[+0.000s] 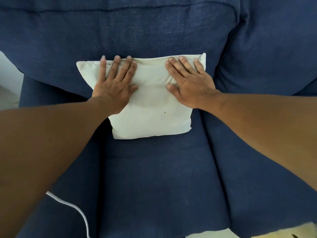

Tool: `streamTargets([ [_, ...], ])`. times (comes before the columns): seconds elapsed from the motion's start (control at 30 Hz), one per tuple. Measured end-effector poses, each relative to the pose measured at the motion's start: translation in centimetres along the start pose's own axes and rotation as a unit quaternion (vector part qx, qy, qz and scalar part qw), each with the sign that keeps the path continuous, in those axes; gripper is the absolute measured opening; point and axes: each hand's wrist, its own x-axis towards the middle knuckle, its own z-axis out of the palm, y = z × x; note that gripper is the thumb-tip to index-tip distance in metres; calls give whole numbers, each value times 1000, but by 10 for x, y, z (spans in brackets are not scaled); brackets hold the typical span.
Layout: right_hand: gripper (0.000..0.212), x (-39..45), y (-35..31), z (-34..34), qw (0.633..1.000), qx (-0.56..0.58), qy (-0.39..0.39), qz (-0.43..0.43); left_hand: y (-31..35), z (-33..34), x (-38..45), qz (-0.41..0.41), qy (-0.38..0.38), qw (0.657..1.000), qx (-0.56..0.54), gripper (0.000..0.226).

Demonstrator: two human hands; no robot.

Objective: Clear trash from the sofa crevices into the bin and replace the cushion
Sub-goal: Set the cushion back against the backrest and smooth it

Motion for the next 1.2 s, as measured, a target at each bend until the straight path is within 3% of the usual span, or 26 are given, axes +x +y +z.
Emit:
streamTargets([
  [0.17, 70, -2, 2, -4, 1000, -15, -12, 11, -3, -3, -6, -35, 13, 999, 19, 63],
  [0.27, 70, -14, -9, -3, 999, -11, 33, 15, 1, -11, -19, -34, 40, 999, 1, 62],
  [0.37, 72, -40, -30, 10, 993, -43, 88, -59, 11, -15, -40, 36, 53, 997, -33, 63],
  [0.43, 73, -54, -48, 21, 989, -48, 86, -112, 25, -15, -53, 94, 47, 994, -44, 67],
  [0.53, 73, -61, -69, 38, 991, -49, 53, -110, 51, -5, -63, 123, 10, 992, -26, 83],
  [0.73, 77, -48, -62, 35, 999, -10, 18, -30, 63, 8, -53, 61, -21, 998, 3, 95],
  [1.03, 80, -55, -15, 11, 989, 68, -64, 111, 26, -9, -58, -61, -75, 995, -36, 112],
  [1.2, 79, -72, -1, -2, 985, 72, -95, 124, 10, -31, -68, -118, -127, 985, -23, 121],
])
